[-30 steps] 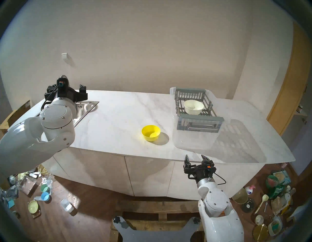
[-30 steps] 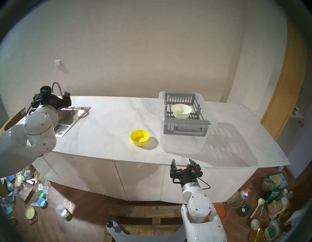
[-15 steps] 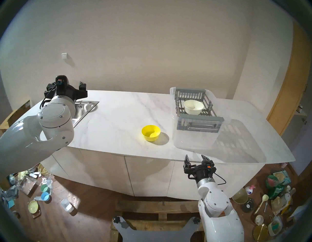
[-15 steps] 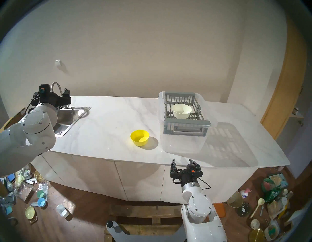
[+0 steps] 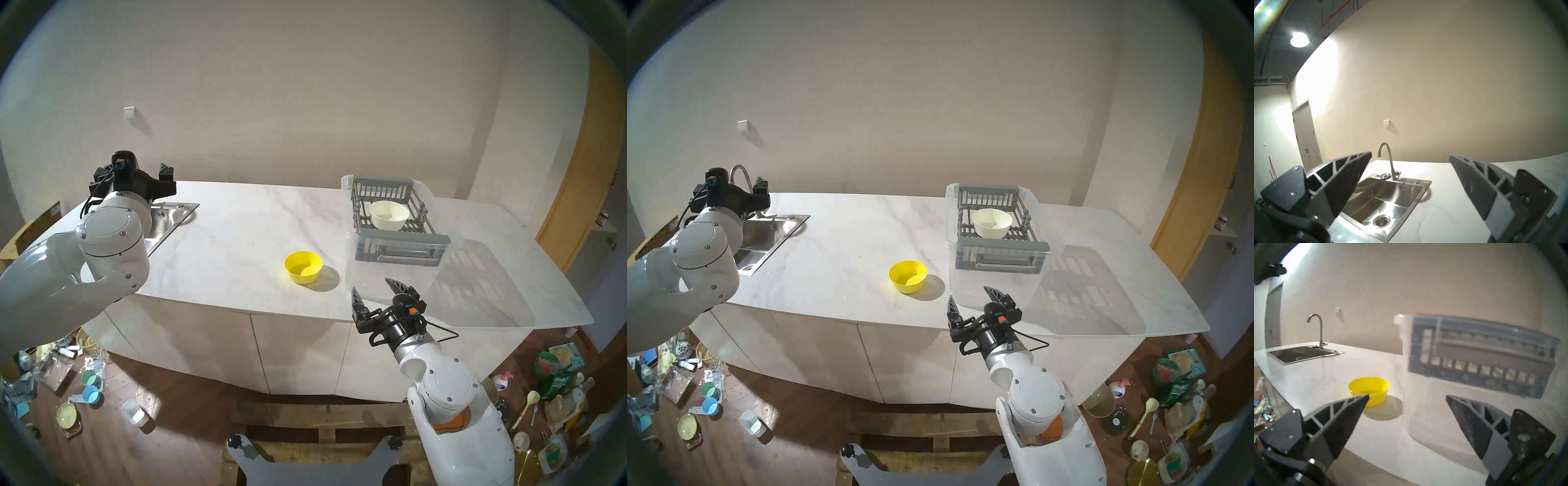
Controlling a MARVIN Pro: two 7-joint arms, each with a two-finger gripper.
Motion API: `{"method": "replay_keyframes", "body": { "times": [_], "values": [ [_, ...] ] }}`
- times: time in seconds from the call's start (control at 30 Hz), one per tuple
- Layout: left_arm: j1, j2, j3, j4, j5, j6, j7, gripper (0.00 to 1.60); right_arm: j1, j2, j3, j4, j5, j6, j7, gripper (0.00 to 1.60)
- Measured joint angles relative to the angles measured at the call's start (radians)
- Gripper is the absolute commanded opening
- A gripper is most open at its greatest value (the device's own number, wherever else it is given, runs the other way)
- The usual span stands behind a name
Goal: Place the plate or bowl neatly into the plate slot of the drying rack
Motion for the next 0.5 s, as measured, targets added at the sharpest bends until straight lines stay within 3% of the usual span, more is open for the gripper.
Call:
{"method": "replay_keyframes", "body": {
  "times": [0.17, 0.5],
  "values": [
    [0.0, 0.001, 0.0, 0.0, 0.0, -0.001, -0.001, 1.6, -0.014, 0.025, -0.02, -0.092, -0.001, 0.05, 0.033, 1.6],
    [-0.001, 0.001, 0.0, 0.0, 0.0, -0.001, -0.001, 1.6, 0.01, 0.079, -0.059, -0.138, -0.018, 0.093, 0.088, 1.6]
  ]
}}
